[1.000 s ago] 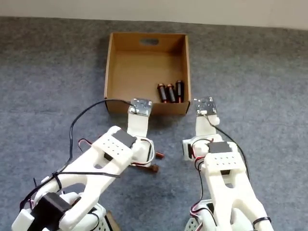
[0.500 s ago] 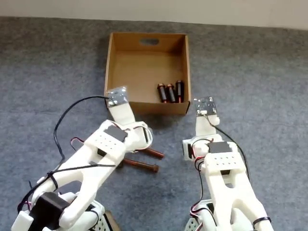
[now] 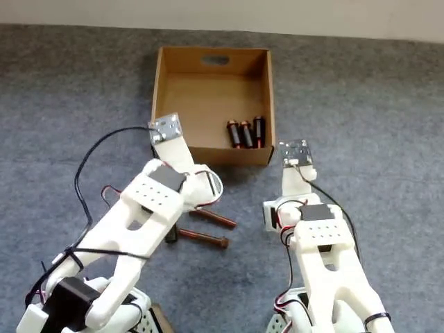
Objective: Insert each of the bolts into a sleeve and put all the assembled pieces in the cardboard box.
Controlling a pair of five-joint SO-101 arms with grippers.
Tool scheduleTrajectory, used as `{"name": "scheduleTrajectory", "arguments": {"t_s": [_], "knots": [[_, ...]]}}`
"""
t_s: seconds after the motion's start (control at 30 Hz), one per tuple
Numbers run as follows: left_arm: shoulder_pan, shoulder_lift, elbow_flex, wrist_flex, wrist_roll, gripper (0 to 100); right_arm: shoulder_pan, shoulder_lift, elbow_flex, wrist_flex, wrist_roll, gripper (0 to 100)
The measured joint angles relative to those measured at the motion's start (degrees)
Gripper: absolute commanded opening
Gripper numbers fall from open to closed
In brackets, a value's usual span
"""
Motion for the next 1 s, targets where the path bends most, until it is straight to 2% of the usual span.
{"name": "scheduleTrajectory", "arguments": {"t_s": [0.1, 0.23, 0.6, 0.73, 1.0], "knots": [[0.0, 0.0, -1.8, 4.7, 0.4, 20, 0.0, 0.0, 0.0, 0.0, 0.0, 0.6], [2.0, 1.5, -2.3, 5.5, 0.4, 20, 0.0, 0.0, 0.0, 0.0, 0.0, 0.6], [2.5, 21.8, -12.3, 8.0, 0.4, 20, 0.0, 0.0, 0.0, 0.0, 0.0, 0.6], [2.3, 24.6, -13.9, 7.6, 0.5, 20, 0.0, 0.0, 0.0, 0.0, 0.0, 0.6], [1.0, 28.7, -13.9, 0.6, 0.4, 19, 0.0, 0.0, 0.0, 0.0, 0.0, 0.6]]}}
